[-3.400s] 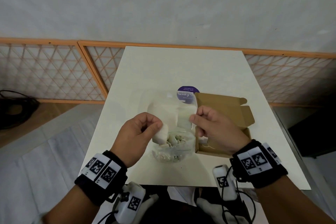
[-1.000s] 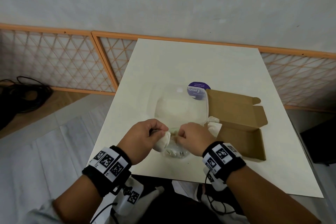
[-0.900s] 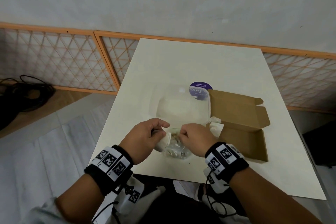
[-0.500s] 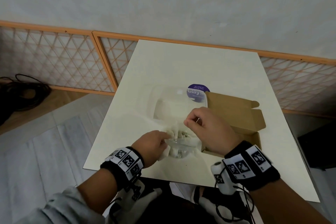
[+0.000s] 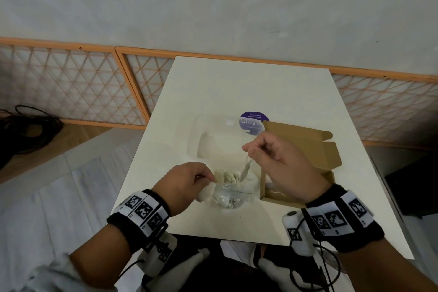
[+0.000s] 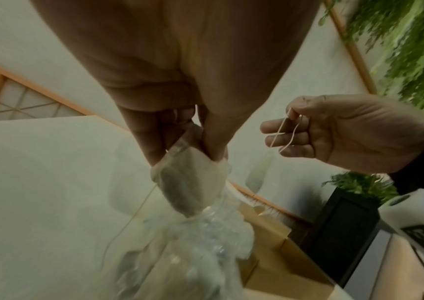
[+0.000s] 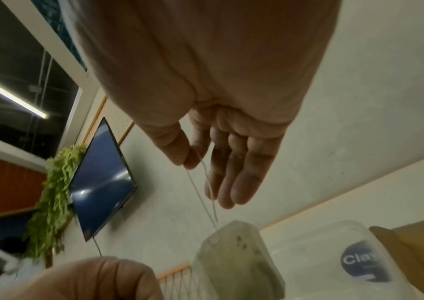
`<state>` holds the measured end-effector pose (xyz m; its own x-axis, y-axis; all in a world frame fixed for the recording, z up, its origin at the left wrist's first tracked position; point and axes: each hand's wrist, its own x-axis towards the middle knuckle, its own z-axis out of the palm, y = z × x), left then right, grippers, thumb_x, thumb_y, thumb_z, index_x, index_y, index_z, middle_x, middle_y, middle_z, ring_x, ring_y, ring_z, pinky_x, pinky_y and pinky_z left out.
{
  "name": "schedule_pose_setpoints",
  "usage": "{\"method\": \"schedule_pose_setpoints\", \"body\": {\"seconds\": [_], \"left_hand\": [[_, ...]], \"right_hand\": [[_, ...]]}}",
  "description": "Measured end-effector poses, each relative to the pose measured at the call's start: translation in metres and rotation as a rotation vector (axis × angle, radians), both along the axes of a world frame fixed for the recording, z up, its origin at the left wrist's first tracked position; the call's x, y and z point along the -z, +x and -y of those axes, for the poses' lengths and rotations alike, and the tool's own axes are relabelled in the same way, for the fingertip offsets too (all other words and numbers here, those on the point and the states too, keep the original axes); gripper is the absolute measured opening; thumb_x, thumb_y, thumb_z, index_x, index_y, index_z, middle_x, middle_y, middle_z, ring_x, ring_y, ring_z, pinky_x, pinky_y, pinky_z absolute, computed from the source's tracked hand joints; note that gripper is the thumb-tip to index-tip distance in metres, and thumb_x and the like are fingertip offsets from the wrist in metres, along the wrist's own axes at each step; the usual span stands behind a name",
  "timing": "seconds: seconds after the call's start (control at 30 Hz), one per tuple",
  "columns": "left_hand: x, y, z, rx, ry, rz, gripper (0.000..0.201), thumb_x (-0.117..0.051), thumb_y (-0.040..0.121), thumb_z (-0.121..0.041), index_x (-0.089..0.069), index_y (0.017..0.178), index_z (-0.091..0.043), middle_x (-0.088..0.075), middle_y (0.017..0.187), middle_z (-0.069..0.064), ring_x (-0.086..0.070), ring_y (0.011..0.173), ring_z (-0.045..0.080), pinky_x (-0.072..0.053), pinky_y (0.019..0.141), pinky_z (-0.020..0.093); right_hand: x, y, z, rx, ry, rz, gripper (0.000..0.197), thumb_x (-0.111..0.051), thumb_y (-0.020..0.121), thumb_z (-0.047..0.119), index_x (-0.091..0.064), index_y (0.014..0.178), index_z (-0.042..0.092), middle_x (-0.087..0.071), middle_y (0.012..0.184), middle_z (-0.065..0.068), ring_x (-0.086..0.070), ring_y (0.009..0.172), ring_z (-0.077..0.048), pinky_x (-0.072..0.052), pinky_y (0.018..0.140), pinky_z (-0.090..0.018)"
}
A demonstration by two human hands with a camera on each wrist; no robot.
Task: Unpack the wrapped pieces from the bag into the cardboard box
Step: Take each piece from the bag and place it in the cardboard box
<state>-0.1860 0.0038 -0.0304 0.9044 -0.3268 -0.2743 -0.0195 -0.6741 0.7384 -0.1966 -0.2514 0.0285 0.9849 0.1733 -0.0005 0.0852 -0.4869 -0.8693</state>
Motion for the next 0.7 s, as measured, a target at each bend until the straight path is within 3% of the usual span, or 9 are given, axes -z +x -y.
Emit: {"method": "schedule_pose_setpoints", "body": {"seconds": [0.13,0.2,0.27,0.33,0.43,0.6,0.7], "left_hand": [[-0.022,-0.004,0.009,0.017,-0.126,0.077,0.021,-0.063,0.1,-0.021,-0.071,0.09,-0.037,-0.071,0.099,-0.013,-0.066,0.086,0.005,-0.051,0.076,0.019],[-0.036,-0.006,0.016,0.066,-0.17,0.128,0.017,-0.065,0.099,-0.025,-0.072,0.091,-0.038,-0.065,0.115,-0.019,-0.062,0.085,0.003,-0.046,0.079,0.014],[-0.05,-0.009,0.024,0.115,-0.247,0.131,0.015,-0.067,0.099,-0.026,-0.073,0.093,-0.039,-0.059,0.132,-0.024,-0.064,0.086,0.003,-0.049,0.083,0.018],[-0.062,-0.012,0.033,0.157,-0.323,0.129,0.014,-0.068,0.099,-0.026,-0.075,0.096,-0.038,-0.057,0.139,-0.02,-0.064,0.113,0.003,-0.052,0.096,0.029],[-0.075,-0.014,0.044,0.214,-0.357,0.163,0.013,-0.069,0.098,-0.026,-0.075,0.096,-0.037,-0.055,0.144,-0.016,-0.039,0.142,-0.01,-0.047,0.108,0.031],[-0.089,-0.013,0.055,0.232,-0.292,0.251,0.011,-0.068,0.098,-0.031,-0.075,0.099,-0.04,-0.037,0.156,-0.028,-0.026,0.147,-0.013,-0.027,0.12,0.025],[-0.095,-0.012,0.059,0.248,-0.327,0.271,0.012,-0.068,0.099,-0.027,-0.076,0.099,-0.037,-0.049,0.147,-0.025,-0.042,0.14,-0.005,-0.032,0.114,0.022]], "right_hand": [[-0.024,0.0,0.007,0.038,0.081,-0.008,0.011,-0.055,0.105,0.012,-0.06,0.097,0.007,-0.079,0.1,-0.003,-0.074,0.092,-0.007,-0.055,0.078,-0.023],[-0.035,-0.001,0.01,0.057,0.068,0.014,0.012,-0.054,0.106,0.015,-0.059,0.097,0.008,-0.079,0.097,0.0,-0.076,0.087,-0.011,-0.059,0.076,-0.029],[-0.046,-0.004,0.011,0.074,0.035,0.036,0.013,-0.053,0.106,0.019,-0.058,0.097,0.011,-0.079,0.094,0.003,-0.077,0.083,-0.013,-0.063,0.077,-0.04],[-0.055,-0.007,0.012,0.083,-0.004,0.061,0.014,-0.05,0.107,0.023,-0.056,0.097,0.014,-0.079,0.093,0.004,-0.077,0.081,-0.013,-0.063,0.078,-0.046],[-0.069,-0.011,0.011,0.095,-0.005,0.088,0.016,-0.047,0.109,0.025,-0.054,0.099,0.015,-0.079,0.093,0.002,-0.077,0.081,-0.014,-0.063,0.079,-0.05],[-0.089,-0.017,0.009,0.082,0.07,0.1,0.016,-0.044,0.111,0.021,-0.054,0.101,0.013,-0.079,0.094,-0.002,-0.078,0.086,-0.018,-0.064,0.081,-0.048],[-0.098,-0.021,0.01,0.035,0.063,0.159,0.014,-0.044,0.11,0.016,-0.054,0.101,0.014,-0.078,0.091,-0.003,-0.076,0.089,-0.019,-0.063,0.083,-0.046]]}}
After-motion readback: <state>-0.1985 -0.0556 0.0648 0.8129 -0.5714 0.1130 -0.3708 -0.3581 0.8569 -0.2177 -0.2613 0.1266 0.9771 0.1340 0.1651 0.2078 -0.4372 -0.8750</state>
